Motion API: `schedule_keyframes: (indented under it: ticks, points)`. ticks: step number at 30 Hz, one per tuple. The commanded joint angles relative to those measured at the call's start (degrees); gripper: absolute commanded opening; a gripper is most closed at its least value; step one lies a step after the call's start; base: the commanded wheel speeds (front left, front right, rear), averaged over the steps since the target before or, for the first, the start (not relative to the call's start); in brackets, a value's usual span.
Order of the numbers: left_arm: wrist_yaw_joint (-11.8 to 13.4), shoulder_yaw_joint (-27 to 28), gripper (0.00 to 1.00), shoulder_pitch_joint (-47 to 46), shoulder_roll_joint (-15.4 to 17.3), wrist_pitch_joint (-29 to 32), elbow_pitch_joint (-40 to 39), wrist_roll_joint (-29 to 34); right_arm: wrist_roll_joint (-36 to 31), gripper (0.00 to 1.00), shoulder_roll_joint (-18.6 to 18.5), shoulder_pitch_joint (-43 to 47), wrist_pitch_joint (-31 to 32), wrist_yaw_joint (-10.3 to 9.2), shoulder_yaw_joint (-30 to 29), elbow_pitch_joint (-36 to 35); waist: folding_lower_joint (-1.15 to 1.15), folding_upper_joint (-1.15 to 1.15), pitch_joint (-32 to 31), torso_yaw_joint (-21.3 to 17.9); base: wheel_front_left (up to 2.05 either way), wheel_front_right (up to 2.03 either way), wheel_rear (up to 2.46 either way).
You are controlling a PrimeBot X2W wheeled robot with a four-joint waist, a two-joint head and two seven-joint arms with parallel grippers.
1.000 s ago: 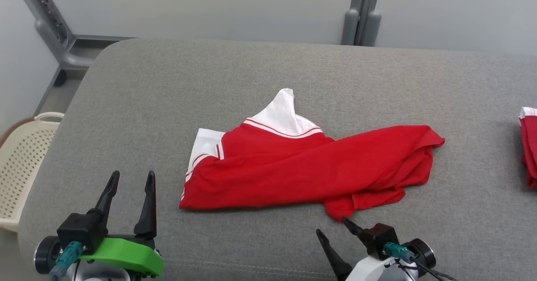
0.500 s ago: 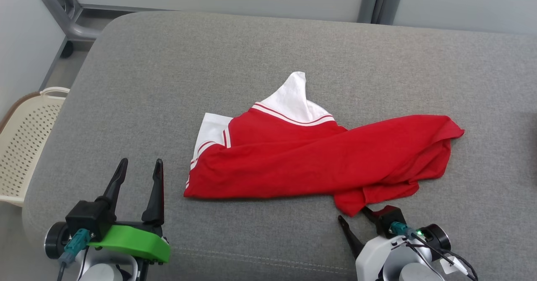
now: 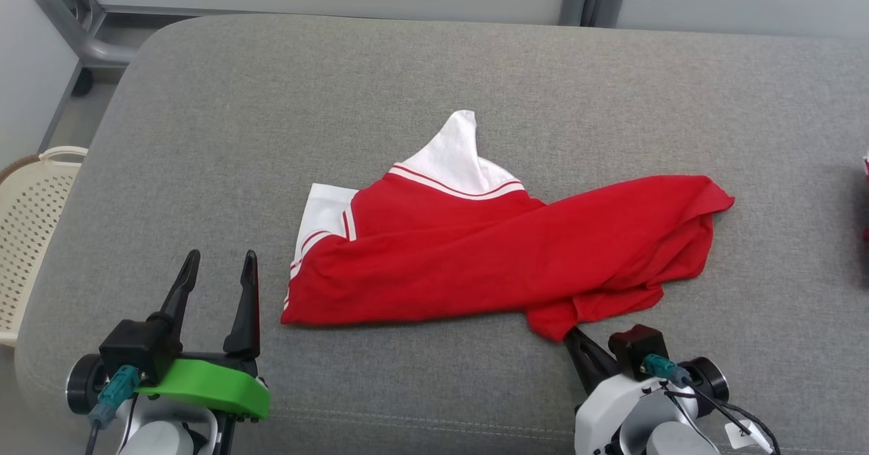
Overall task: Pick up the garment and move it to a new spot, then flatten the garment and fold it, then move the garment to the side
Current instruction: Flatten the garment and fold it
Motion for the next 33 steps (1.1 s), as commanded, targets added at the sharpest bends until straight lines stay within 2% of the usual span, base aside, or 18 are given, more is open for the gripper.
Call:
schedule_keyframes:
  ticks: [1,9,10,11,12,16,26,33]
  points:
    - [-0.26,0.24,1.00,-0.43,-0.11,-0.29,0.19,0.52,0.67,0.00,-0.07,1.20,-0.24,-0.09,-0.42,-1.21,0.00,0.00,-0.32,-0.37,0.00,0.00,0.00]
    - [0.20,1.18,1.00,1.42,0.25,-0.21,0.05,0.61,1.21,0.00,0.04,8.28,-1.08,-0.09,-5.23,-15.67,0.00,0.00,-2.30,-3.25,0.00,0.00,0.00]
    - [0.33,1.40,1.00,1.60,0.45,-0.21,-0.07,0.62,0.96,0.22,0.15,9.11,-1.23,-0.09,-6.19,-17.73,0.00,0.00,-2.50,-3.74,0.00,0.00,0.00]
    - [0.37,1.48,1.00,1.83,0.64,-0.22,-0.11,0.66,0.73,0.48,0.21,9.73,-1.51,-0.09,-7.19,-19.69,0.00,0.00,-2.78,-4.20,0.00,0.00,0.00]
    - [0.38,1.46,1.00,1.99,0.71,-0.22,-0.23,0.65,0.54,1.00,0.30,10.28,-1.56,-0.09,-8.06,-21.68,0.00,0.00,-2.95,-4.62,0.00,0.00,0.00]
    - [0.55,1.46,1.00,2.02,1.31,0.01,-0.51,0.95,-0.49,1.00,0.53,11.29,-1.69,-0.09,-10.78,-27.28,0.00,0.00,-3.79,-6.09,0.00,0.00,0.00]
    - [1.50,0.55,1.00,4.80,2.30,1.67,-1.29,0.62,-3.37,1.00,0.74,12.09,0.69,-0.09,-16.84,-35.33,0.00,0.00,-8.36,-8.79,0.00,0.00,0.00]
    - [2.00,0.98,1.00,6.00,2.75,1.66,-1.93,-0.08,-3.58,1.00,0.87,15.51,2.39,-0.09,-17.44,-38.13,0.00,0.00,-9.31,-8.87,0.00,0.00,0.00]
